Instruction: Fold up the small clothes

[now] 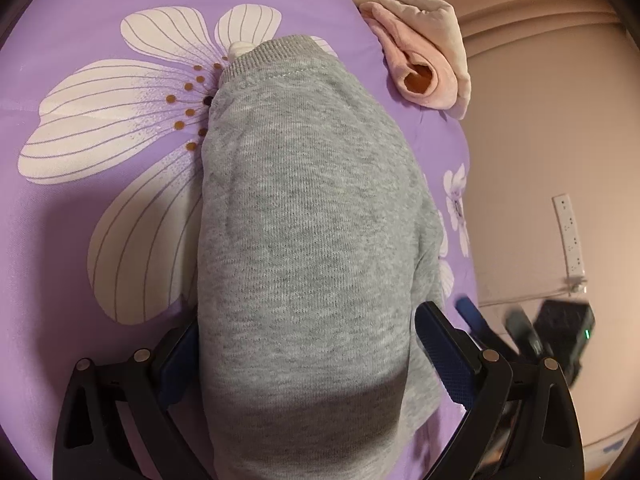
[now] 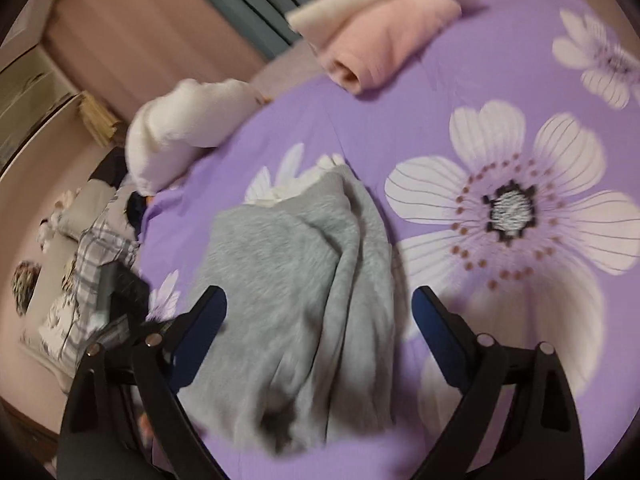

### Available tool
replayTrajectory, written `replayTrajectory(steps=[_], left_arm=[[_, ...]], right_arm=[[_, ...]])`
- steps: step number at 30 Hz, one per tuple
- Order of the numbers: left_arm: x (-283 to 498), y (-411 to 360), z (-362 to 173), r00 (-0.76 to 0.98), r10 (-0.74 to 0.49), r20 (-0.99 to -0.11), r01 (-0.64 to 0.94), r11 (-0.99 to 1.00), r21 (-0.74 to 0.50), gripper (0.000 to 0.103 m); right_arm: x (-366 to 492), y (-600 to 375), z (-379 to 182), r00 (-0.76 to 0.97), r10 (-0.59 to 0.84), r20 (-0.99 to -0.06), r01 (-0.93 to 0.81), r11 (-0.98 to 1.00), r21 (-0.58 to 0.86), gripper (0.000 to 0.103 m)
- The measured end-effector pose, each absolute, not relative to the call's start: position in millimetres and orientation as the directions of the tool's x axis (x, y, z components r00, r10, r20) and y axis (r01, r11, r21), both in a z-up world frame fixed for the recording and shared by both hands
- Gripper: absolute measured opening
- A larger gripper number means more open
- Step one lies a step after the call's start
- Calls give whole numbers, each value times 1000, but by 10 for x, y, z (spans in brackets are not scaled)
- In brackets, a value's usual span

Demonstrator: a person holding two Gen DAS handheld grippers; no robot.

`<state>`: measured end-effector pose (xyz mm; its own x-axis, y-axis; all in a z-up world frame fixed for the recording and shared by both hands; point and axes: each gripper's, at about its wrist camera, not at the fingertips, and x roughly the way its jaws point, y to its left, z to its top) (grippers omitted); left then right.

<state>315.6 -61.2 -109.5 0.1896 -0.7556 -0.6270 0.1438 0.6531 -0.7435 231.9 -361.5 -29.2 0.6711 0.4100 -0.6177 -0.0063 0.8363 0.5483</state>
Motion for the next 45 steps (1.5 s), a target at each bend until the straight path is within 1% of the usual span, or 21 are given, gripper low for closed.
replayTrajectory(steps=[5,7,11,14,15,16,18,19,22,28,29,31,32,33,34,36,39,41,42,43,45], left_arm=[[3158,-596,-1100,194,-757,-624,135,650,-748,97],[3144,-577,-1102,195,-756,-625,132,651,-747,97],[3125,-570,-1096,194,-748,-635,129,661,-739,97],[3118,-569,-1091,193,-745,-639,127,665,-736,97],[3121,-570,-1091,192,-745,-638,127,664,-737,97],[3118,-562,-1092,192,-747,-637,126,662,-739,97],[3116,-551,-1096,191,-747,-636,119,661,-741,97],[3116,-548,-1095,190,-746,-638,118,662,-740,97],[3093,-520,-1066,197,-739,-645,114,670,-733,97],[3082,-488,-1057,196,-740,-643,111,668,-736,97],[3081,-497,-1059,196,-737,-646,110,671,-733,97],[3074,-522,-1063,198,-726,-658,117,684,-720,97],[3074,-536,-1063,199,-724,-660,119,687,-717,97],[3068,-538,-1062,198,-723,-661,122,688,-716,97],[3067,-541,-1058,198,-722,-663,126,689,-714,97],[3070,-547,-1050,195,-718,-668,130,694,-708,97],[3077,-543,-1026,201,-711,-674,129,701,-701,97],[3082,-528,-1003,215,-702,-679,125,709,-694,97],[3084,-518,-996,220,-698,-681,123,713,-691,97],[3082,-499,-995,223,-697,-681,120,713,-691,97],[3075,-459,-1001,225,-695,-683,116,715,-690,97]], right_arm=[[1926,-3623,-261,630,473,-616,-49,816,576,71],[1839,-3522,-302,601,519,-608,-85,798,597,59],[1849,-3302,-395,554,579,-598,-140,773,619,54],[1962,-3189,-520,514,581,-631,-137,782,608,54],[1979,-3160,-564,501,576,-646,-131,788,601,47],[2012,-3109,-622,483,571,-664,-129,796,591,30],[2028,-3058,-674,461,574,-677,-135,799,586,14],[2023,-3029,-676,458,571,-682,-143,804,577,12],[1965,-2928,-572,491,511,-706,-182,853,490,9],[1889,-3119,-215,597,417,-685,-184,903,389,9],[1895,-3125,-218,607,375,-700,-174,923,344,8],[1923,-3178,-340,589,316,-744,-126,945,302,0],[1969,-3211,-453,565,254,-785,-86,965,250,0],[1992,-3223,-558,546,208,-812,-60,976,209,4],[2000,-3269,-637,529,200,-825,-36,976,213,4],[1951,-3375,-601,554,231,-800,-28,965,260,6],[1904,-3339,-421,595,228,-771,-56,968,243,10],[1890,-3297,-293,616,263,-742,-87,959,268,23],[1886,-3271,-240,629,288,-722,-104,952,289,36],[1892,-3209,-168,642,331,-691,-136,937,322,39],[1880,-3069,-92,650,386,-655,-191,917,350,39]])
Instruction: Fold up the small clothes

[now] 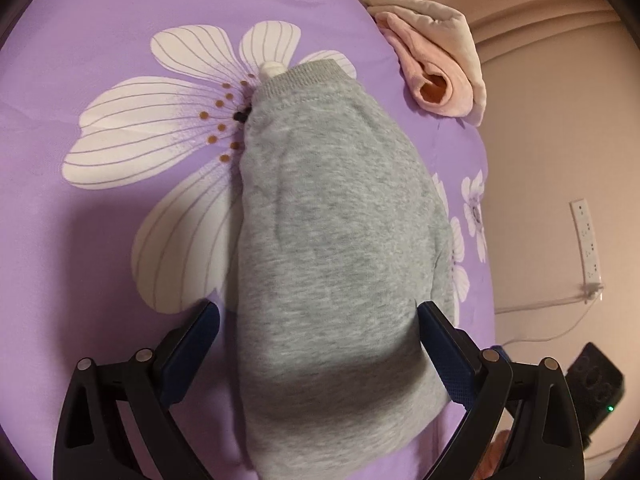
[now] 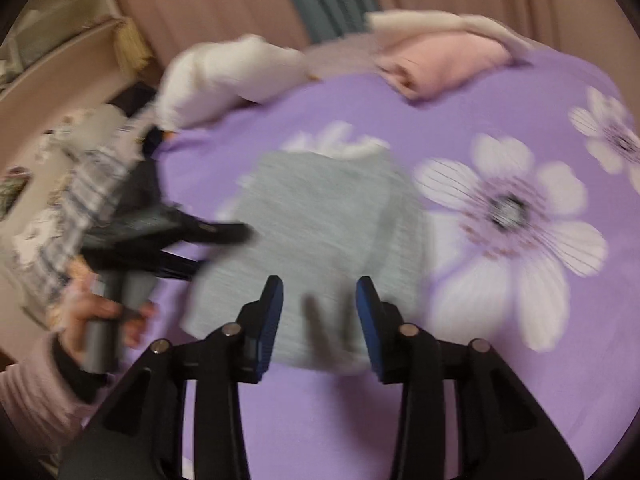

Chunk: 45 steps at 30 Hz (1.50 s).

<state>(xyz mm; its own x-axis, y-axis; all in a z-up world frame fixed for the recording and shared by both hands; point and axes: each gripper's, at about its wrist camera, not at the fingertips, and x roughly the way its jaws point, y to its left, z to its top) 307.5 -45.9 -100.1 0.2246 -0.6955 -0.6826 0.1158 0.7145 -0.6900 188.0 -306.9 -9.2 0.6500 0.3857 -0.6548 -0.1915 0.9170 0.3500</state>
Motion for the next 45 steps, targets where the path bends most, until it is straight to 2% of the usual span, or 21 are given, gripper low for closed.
replayTrajectory(steps=[2,3,4,6,8,11,14,15,16,17,18,22,26,29,32,35,37,40,45], left_arm=[[3062,-446,-999,225,-694,-684,115,716,-689,97],[3054,-440,-995,224,-694,-684,116,716,-688,97],[3047,-440,-991,223,-693,-686,118,718,-686,97],[3041,-447,-980,223,-687,-692,125,724,-678,97],[3037,-459,-971,224,-677,-701,133,734,-666,97],[3032,-455,-976,217,-677,-703,139,734,-665,97],[3044,-414,-949,217,-679,-701,142,733,-666,97],[3046,-404,-935,220,-678,-702,146,734,-664,97],[3050,-389,-924,220,-677,-702,150,735,-662,97],[3052,-385,-920,220,-677,-703,151,735,-661,97],[3058,-372,-918,221,-677,-702,150,735,-661,97],[3080,-347,-962,214,-690,-691,136,722,-679,97],[3080,-377,-1006,201,-713,-672,133,699,-702,97],[3079,-427,-1012,201,-718,-667,153,695,-702,97],[3078,-470,-1033,194,-722,-664,161,691,-705,97],[3074,-533,-1044,192,-723,-664,176,691,-701,97],[3075,-581,-1048,192,-717,-670,190,697,-691,97],[3074,-647,-1053,194,-713,-674,202,701,-683,97],[3075,-706,-1052,197,-699,-687,224,715,-663,97]], right_arm=[[1902,-2901,-70,639,410,-650,-235,909,343,38],[1936,-2829,-107,628,406,-664,-244,913,328,34],[1980,-2752,-186,606,388,-694,-247,922,299,23],[2043,-2689,-378,569,323,-756,-229,946,231,6],[2121,-2752,-607,525,283,-803,-191,958,213,1],[2191,-2890,-711,503,321,-802,-156,947,281,0],[2155,-2918,-561,517,351,-781,-179,936,303,12],[2094,-2944,-487,528,372,-764,-183,928,325,29],[2080,-3011,-433,543,395,-741,-181,917,357,60],[2046,-3081,-390,566,396,-723,-161,913,374,75],[2064,-3141,-359,591,384,-709,-138,915,380,85],[2204,-3473,-360,631,366,-685,-43,897,439,85],[2474,-3636,-594,574,375,-727,51,871,489,85],[2614,-3617,-725,533,468,-705,47,815,577,84],[2727,-3484,-803,492,519,-699,23,795,606,83],[2825,-3422,-856,479,527,-702,29,790,613,75],[2855,-3398,-861,475,530,-702,25,790,613,62],[2852,-3342,-858,467,514,-720,15,809,587,58],[2843,-3363,-882,469,509,-722,7,815,579,57]])
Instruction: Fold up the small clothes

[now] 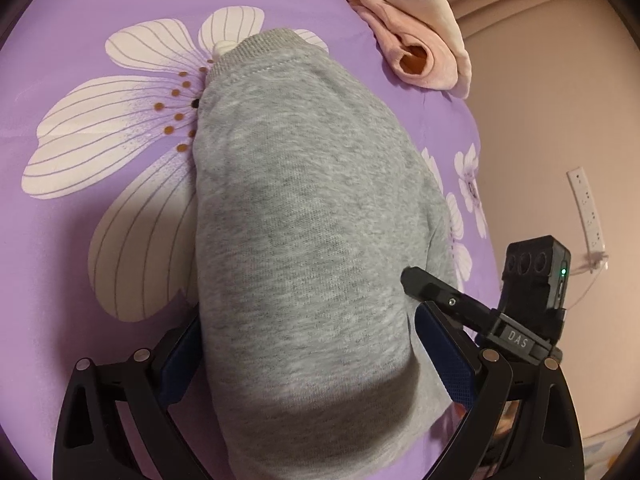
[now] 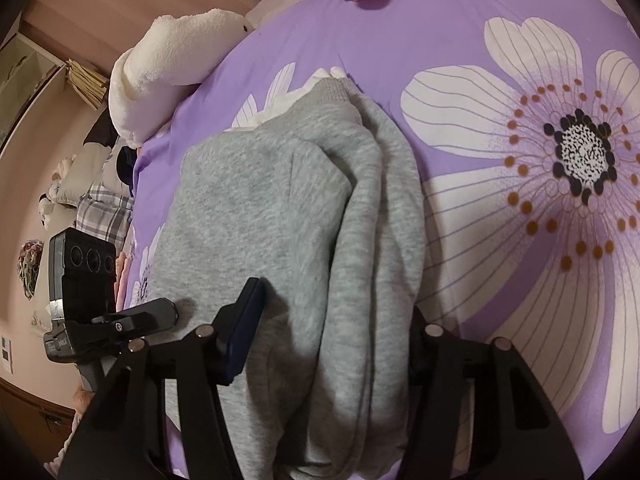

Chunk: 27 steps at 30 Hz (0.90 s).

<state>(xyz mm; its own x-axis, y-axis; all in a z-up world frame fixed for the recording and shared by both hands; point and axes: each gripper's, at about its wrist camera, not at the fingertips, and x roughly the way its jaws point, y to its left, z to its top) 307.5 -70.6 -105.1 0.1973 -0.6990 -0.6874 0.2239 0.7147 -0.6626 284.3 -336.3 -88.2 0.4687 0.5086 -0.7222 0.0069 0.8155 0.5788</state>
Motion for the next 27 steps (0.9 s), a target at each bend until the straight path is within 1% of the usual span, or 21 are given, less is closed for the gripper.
replayTrajectory(steps=[8,15,27], left_arm=[[3079,-721,-1059,215,-691,-691,225,723,-653,97],[3092,-706,-1061,233,-678,-697,214,735,-644,90],[3096,-693,-1071,235,-668,-707,225,744,-629,90]], right_arm=[[2815,-3330,-876,474,494,-729,-3,828,560,57],[2807,-3262,-859,476,467,-745,-4,848,529,57],[2802,-3191,-825,489,425,-761,15,869,495,55]])
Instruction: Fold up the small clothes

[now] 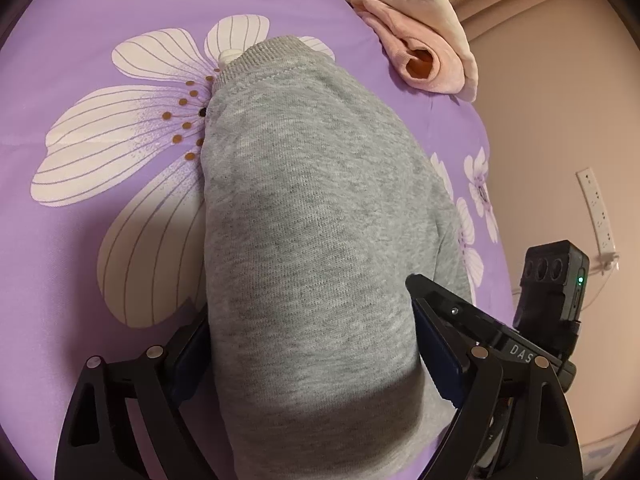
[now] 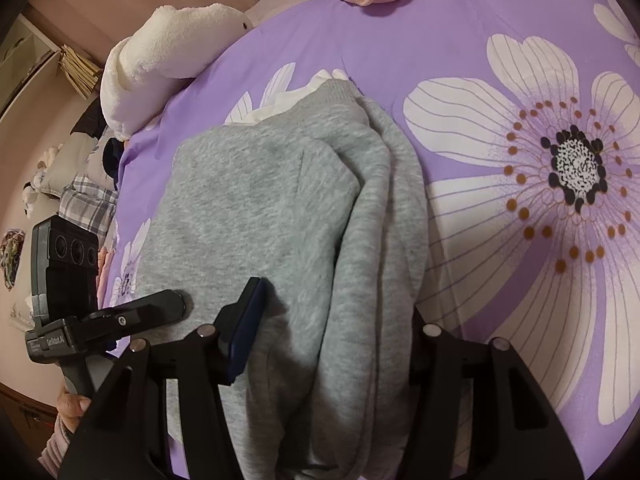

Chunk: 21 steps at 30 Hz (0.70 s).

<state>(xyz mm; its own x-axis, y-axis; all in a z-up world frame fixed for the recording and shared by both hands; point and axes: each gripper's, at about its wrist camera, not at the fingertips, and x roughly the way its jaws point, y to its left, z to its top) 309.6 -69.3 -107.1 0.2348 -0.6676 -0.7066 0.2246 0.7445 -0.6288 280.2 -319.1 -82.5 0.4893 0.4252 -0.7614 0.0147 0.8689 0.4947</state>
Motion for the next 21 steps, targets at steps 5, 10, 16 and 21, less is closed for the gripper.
replayTrajectory(steps=[5,10,16,21], left_arm=[[3087,-680,-1076,236,-659,-714,233,752,-617,90],[3080,-699,-1077,238,-658,-715,235,753,-614,90],[3065,-701,-1076,244,-646,-723,247,763,-598,90],[3058,-712,-1074,255,-640,-725,242,768,-593,89]], right_arm=[[2813,-3161,-813,493,405,-770,15,881,473,54],[2831,-3153,-814,493,400,-773,14,884,467,54],[2819,-3125,-801,497,386,-777,5,895,447,50],[2806,-3087,-782,503,366,-783,4,905,426,47]])
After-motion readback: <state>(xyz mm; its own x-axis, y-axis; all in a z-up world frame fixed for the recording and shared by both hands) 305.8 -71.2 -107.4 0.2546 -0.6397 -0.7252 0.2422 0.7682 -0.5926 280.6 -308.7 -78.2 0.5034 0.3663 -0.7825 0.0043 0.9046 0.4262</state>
